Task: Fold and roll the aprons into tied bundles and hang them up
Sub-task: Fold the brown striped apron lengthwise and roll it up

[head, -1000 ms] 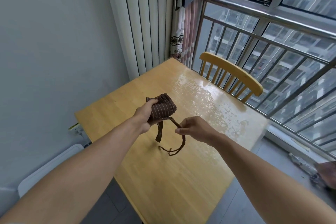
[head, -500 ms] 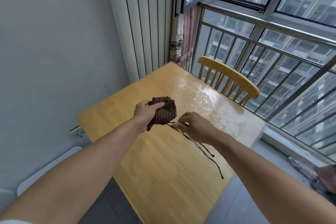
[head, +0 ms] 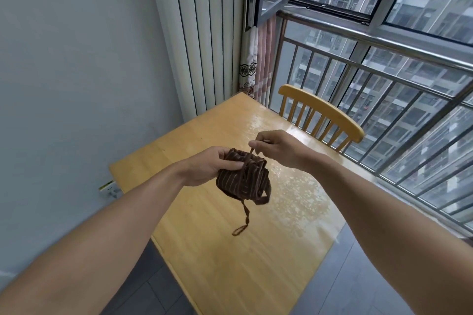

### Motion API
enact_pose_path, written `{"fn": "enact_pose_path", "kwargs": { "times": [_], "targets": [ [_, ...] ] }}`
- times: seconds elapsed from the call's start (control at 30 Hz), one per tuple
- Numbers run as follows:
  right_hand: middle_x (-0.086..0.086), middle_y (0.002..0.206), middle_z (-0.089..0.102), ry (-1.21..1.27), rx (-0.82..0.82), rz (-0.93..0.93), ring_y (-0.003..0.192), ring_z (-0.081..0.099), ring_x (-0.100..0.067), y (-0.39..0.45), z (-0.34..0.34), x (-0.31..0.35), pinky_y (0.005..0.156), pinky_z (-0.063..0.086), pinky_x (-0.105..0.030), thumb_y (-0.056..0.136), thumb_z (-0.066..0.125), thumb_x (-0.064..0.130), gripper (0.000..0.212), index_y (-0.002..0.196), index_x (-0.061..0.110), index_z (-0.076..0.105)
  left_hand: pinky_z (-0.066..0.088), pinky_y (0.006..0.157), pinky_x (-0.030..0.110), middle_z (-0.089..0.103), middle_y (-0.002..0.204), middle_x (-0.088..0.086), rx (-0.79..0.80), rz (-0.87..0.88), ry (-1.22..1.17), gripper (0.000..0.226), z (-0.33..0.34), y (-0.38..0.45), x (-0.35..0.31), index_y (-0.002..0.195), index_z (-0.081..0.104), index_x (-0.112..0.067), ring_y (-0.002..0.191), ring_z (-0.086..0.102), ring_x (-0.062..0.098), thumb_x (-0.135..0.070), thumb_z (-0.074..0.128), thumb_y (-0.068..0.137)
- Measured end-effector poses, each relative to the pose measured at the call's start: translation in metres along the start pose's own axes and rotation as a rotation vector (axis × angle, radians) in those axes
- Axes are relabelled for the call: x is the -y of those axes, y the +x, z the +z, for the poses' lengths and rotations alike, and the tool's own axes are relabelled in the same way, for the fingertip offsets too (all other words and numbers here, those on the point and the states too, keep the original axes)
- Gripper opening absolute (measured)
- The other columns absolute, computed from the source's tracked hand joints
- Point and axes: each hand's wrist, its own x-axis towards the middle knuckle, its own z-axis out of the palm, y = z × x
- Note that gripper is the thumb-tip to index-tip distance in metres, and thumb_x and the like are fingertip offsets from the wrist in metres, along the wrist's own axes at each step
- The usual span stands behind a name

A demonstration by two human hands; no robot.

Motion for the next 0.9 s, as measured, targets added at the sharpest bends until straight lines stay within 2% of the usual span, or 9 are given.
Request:
{"fn": "enact_pose_path", "kwargs": {
  "times": [0.1,0.23,0.37,0.47,0.53,0.63,0.77,0.83,0.9],
  "targets": [
    [0.001,0.063,0.053,0.327,0.049,0.058,0.052,0.04,-0.01,-0.001,0.014,-0.005,0.049,0.027,-0.022,0.094,0.063,0.044,0.03,0.078,0.019,0.064,0.056,0.095,0.039,0.068,0.125,0.015,0.084,0.043,-0.071,0.044,-0.005,-0.002,-0.004,0.142,0.051,-0.01,0.12,0.064,0.031,-0.002,0.057,0.099],
    [-0.008,0.071,0.051,0.561,0.028,0.162,0.057,0.04,-0.02,0.003,0.028,-0.02,0.051,0.024,-0.03,0.099,0.063,0.035,0.022,0.088,0.016,0.063,0.055,0.1,0.051,0.056,0.142,0.024,0.167,0.065,-0.323,0.068,-0.014,-0.002,0.001,0.153,0.04,-0.028,0.13,0.055,0.045,0.006,0.056,0.096],
    [-0.022,0.095,0.057,0.586,0.006,0.22,0.083,0.046,-0.035,0.008,0.036,-0.037,0.067,0.04,-0.041,0.095,0.066,0.03,0.039,0.116,-0.002,0.062,0.055,0.102,0.043,0.059,0.137,0.023,0.176,0.072,-0.367,0.054,-0.008,0.003,0.006,0.147,0.052,-0.008,0.124,0.06,0.037,-0.008,0.062,0.094],
    [-0.021,0.106,0.07,0.532,-0.087,0.206,0.1,0.061,-0.035,0.007,0.037,-0.041,0.091,0.049,-0.057,0.097,0.065,0.019,0.015,0.106,0.011,0.075,0.055,0.1,0.041,0.064,0.128,0.022,0.095,0.065,-0.415,0.041,-0.005,0.006,0.009,0.135,0.059,0.001,0.116,0.065,0.034,-0.014,0.059,0.097],
    [-0.005,0.108,0.074,0.466,-0.232,0.2,0.107,0.067,-0.022,0.002,0.037,-0.037,0.097,0.054,-0.047,0.097,0.068,0.02,0.01,0.104,0.022,0.075,0.056,0.1,0.041,0.066,0.125,0.022,0.014,0.065,-0.443,0.042,-0.005,0.009,0.012,0.135,0.059,0.004,0.114,0.066,0.033,-0.014,0.059,0.098],
    [0.0,0.095,0.074,0.452,-0.493,0.152,0.091,0.069,-0.015,-0.012,0.045,-0.031,0.086,0.054,-0.036,0.098,0.064,0.037,0.02,0.098,0.018,0.071,0.052,0.105,0.046,0.063,0.134,0.026,-0.146,0.071,-0.477,0.042,-0.005,0.016,0.016,0.138,0.057,0.005,0.12,0.065,0.036,-0.013,0.056,0.1],
    [-0.001,0.093,0.076,0.442,-0.168,0.127,0.092,0.072,-0.015,-0.032,0.058,-0.03,0.092,0.053,-0.033,0.095,0.051,0.057,0.05,0.106,0.012,0.07,0.059,0.096,0.04,0.066,0.131,0.023,-0.331,0.108,-0.608,0.032,-0.009,0.021,0.017,0.133,0.06,0.001,0.111,0.07,0.031,-0.01,0.05,0.104],
    [-0.007,0.088,0.074,0.521,-0.027,0.152,0.093,0.073,-0.024,-0.034,0.061,-0.034,0.095,0.053,-0.035,0.092,0.055,0.056,0.054,0.108,0.007,0.069,0.06,0.094,0.037,0.068,0.128,0.02,-0.31,0.129,-0.616,0.032,-0.01,0.018,0.016,0.131,0.061,0.0,0.11,0.07,0.029,-0.01,0.051,0.103],
    [-0.007,0.075,0.064,0.609,0.071,0.195,0.081,0.066,-0.028,-0.034,0.057,-0.041,0.086,0.051,-0.035,0.092,0.059,0.049,0.046,0.104,0.005,0.07,0.059,0.095,0.037,0.068,0.127,0.017,-0.188,0.142,-0.549,0.036,-0.014,0.012,0.016,0.133,0.061,-0.002,0.113,0.068,0.029,-0.01,0.056,0.098]
  ]
}}
